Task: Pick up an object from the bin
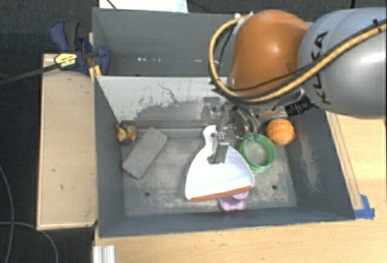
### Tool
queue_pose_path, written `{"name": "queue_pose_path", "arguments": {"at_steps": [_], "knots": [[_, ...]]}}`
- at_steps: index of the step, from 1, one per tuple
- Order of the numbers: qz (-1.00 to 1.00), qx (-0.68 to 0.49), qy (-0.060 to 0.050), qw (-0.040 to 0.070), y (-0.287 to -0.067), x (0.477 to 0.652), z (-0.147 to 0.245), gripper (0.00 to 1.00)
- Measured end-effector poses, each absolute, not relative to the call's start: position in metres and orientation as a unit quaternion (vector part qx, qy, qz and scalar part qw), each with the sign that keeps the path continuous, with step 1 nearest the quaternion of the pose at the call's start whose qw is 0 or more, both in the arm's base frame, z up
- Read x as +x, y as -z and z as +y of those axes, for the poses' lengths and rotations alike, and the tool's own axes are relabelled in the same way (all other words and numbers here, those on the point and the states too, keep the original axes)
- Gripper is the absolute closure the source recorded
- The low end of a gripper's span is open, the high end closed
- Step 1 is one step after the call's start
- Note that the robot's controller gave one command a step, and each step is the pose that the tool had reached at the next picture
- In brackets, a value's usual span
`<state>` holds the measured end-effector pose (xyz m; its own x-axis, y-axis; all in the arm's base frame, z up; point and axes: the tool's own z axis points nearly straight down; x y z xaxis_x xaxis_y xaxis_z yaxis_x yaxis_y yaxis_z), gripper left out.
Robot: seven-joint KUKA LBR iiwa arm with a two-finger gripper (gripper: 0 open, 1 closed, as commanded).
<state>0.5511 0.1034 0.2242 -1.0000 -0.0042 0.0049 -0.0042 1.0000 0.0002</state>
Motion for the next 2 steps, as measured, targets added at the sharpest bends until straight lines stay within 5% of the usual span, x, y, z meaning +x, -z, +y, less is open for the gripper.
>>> {"name": "queue_pose_path", "arguments": {"at_steps": [2], "knots": [[-0.999,0.035,0.001,-0.005,-0.214,0.553,0.094,0.0]]}}
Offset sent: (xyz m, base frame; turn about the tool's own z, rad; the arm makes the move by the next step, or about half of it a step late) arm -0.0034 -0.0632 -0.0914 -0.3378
